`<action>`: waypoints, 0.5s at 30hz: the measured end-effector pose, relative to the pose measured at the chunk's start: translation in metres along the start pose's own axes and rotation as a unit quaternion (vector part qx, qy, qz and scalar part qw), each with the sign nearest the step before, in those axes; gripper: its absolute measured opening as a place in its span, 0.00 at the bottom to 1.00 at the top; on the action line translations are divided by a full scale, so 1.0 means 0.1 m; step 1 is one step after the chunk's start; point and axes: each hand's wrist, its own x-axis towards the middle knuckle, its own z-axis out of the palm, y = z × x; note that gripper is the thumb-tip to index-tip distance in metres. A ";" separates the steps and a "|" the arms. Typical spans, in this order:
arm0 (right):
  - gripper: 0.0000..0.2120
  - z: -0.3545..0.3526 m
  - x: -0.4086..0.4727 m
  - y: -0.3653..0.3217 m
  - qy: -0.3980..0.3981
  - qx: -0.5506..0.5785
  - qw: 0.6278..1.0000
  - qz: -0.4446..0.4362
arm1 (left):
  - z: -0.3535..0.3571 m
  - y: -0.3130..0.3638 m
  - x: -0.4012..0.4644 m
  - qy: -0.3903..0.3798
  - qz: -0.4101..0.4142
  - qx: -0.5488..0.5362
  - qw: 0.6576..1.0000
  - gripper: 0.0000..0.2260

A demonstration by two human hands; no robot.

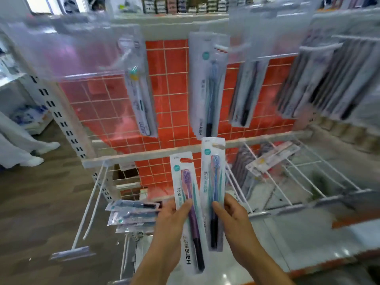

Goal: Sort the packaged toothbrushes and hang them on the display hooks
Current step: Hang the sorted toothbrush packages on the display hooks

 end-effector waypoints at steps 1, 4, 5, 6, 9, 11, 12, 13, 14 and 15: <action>0.11 -0.06 -0.01 -0.04 0.003 0.003 1.000 -0.004 | 0.07 0.00 0.00 -0.008 0.002 0.001 1.000 0.10; 0.13 -0.25 -0.03 -0.14 0.013 0.009 1.000 -0.016 | 0.29 0.01 0.02 -0.017 -0.004 -0.004 1.000 0.09; 0.13 -0.31 -0.03 -0.18 0.014 0.013 1.000 -0.017 | 0.37 0.02 0.02 -0.018 -0.010 -0.007 1.000 0.09; 0.13 -0.38 -0.04 -0.21 0.016 0.016 1.000 -0.017 | 0.45 0.02 0.01 -0.021 -0.014 -0.009 1.000 0.09; 0.11 -0.55 -0.03 -0.29 0.020 0.025 0.999 -0.009 | 0.65 0.03 -0.04 -0.027 -0.016 -0.003 1.000 0.09; 0.12 -0.64 -0.02 -0.33 0.027 0.029 0.999 -0.009 | 0.76 0.05 -0.07 -0.030 -0.014 0.000 0.999 0.10; 0.12 -0.67 -0.01 -0.35 0.029 0.030 0.999 -0.009 | 0.81 0.06 -0.09 -0.029 -0.014 0.001 0.999 0.11; 0.13 -0.69 0.00 -0.37 0.030 0.031 0.999 -0.009 | 0.85 0.07 -0.10 -0.024 -0.013 -0.001 1.000 0.11; 0.13 -0.71 0.00 -0.39 0.028 0.033 0.999 -0.008 | 0.88 0.08 -0.12 -0.016 -0.013 -0.002 1.000 0.11; 0.13 -0.72 0.01 -0.41 0.024 0.036 0.999 -0.007 | 0.91 0.10 -0.13 -0.005 -0.012 -0.001 1.000 0.11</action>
